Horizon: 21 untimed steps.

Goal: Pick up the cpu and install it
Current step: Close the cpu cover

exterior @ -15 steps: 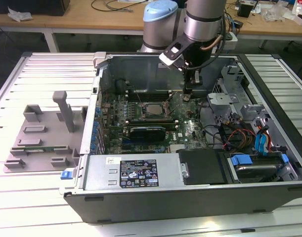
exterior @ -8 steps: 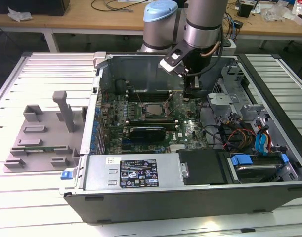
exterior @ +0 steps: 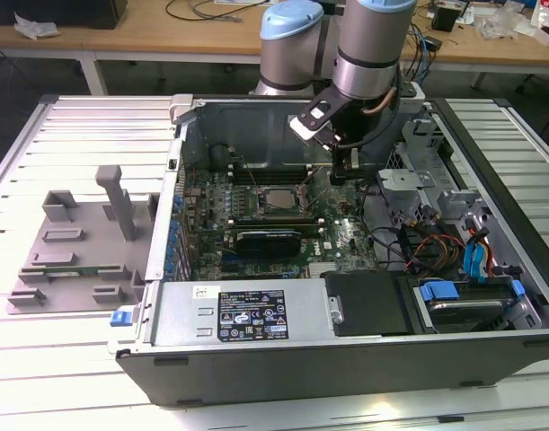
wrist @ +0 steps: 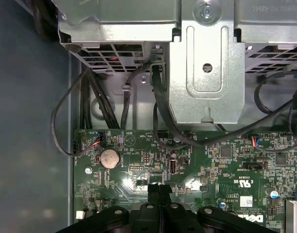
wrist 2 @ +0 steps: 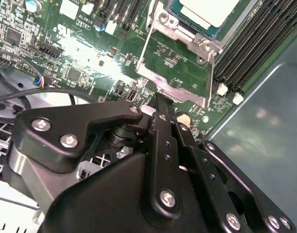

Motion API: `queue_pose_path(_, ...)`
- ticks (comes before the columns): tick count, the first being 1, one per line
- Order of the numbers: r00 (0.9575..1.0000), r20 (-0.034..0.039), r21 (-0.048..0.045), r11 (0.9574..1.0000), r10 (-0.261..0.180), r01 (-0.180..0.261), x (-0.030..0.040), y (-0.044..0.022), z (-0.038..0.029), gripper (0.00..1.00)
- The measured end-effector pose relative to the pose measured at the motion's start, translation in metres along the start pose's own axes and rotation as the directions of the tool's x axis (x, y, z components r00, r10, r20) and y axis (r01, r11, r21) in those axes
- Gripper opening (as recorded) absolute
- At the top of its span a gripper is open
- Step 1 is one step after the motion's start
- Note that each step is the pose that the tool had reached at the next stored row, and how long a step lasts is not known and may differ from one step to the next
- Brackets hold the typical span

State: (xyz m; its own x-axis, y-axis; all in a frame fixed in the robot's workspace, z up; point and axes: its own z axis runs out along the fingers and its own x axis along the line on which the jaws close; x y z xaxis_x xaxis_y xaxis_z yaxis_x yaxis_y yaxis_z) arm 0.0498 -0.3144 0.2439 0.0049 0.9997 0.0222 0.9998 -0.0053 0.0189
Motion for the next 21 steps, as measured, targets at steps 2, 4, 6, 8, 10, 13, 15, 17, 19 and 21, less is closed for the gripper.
queue_pose_path(2,1.0,0.0001,0.0,1.0,0.0,0.0,-0.0001,-0.0072,-0.0002,0.11)
queue_pose_path(4,1.0,0.0001,-0.0001,1.0,0.0,0.0,-0.0001,-0.0148,-0.0004,0.11)
queue_pose_path(6,1.0,0.0,-0.0004,1.0,0.0,0.0,-0.0002,-0.0242,-0.0006,0.11)
queue_pose_path(8,1.0,-0.0004,-0.001,1.0,0.0,0.0,-0.0002,-0.0349,-0.0007,0.11)
queue_pose_path(10,1.0,-0.0007,-0.0013,1.0,0.0,0.0,-0.0002,-0.0414,-0.0009,0.11)
queue_pose_path(13,1.0,-0.0022,-0.0024,1.0,0.0,0.0,-0.0003,-0.0534,-0.0011,0.11)
queue_pose_path(15,1.0,-0.0022,-0.0024,1.0,0.0,0.0,-0.0003,-0.0534,-0.0011,0.11)
queue_pose_path(17,1.0,-0.0023,-0.0016,1.0,0.0,0.0,-0.0003,-0.0534,-0.0011,0.11)
queue_pose_path(19,1.0,-0.0018,0.0183,0.9998,0.001,-0.001,-0.0003,-0.0533,-0.0011,0.11)
queue_pose_path(21,1.0,-0.002,0.0188,0.9998,0.001,-0.001,-0.0003,-0.0533,-0.001,0.11)
